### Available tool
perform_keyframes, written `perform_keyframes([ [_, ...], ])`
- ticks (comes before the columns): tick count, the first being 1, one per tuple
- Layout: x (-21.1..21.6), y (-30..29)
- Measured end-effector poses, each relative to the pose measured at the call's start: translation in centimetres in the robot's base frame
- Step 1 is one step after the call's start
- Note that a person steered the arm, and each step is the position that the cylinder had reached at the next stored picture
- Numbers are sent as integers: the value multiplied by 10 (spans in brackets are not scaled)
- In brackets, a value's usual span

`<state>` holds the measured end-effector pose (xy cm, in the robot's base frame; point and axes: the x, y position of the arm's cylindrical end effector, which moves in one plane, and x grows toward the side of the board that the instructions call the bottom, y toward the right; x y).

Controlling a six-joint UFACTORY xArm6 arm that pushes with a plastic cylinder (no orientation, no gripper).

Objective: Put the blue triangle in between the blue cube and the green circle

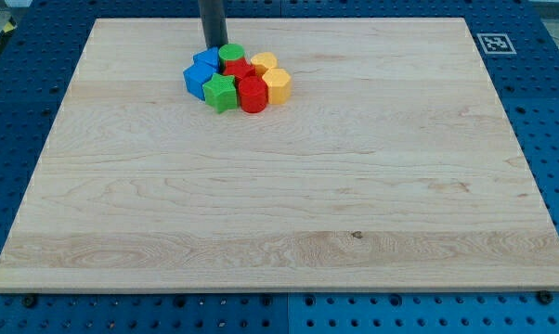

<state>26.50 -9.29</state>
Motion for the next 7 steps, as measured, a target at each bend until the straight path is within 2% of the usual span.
perform_keyframes([
  [3,15,35],
  [4,3,27],
  [5,-8,-7],
  [6,-6,-43],
  [7,1,-49],
])
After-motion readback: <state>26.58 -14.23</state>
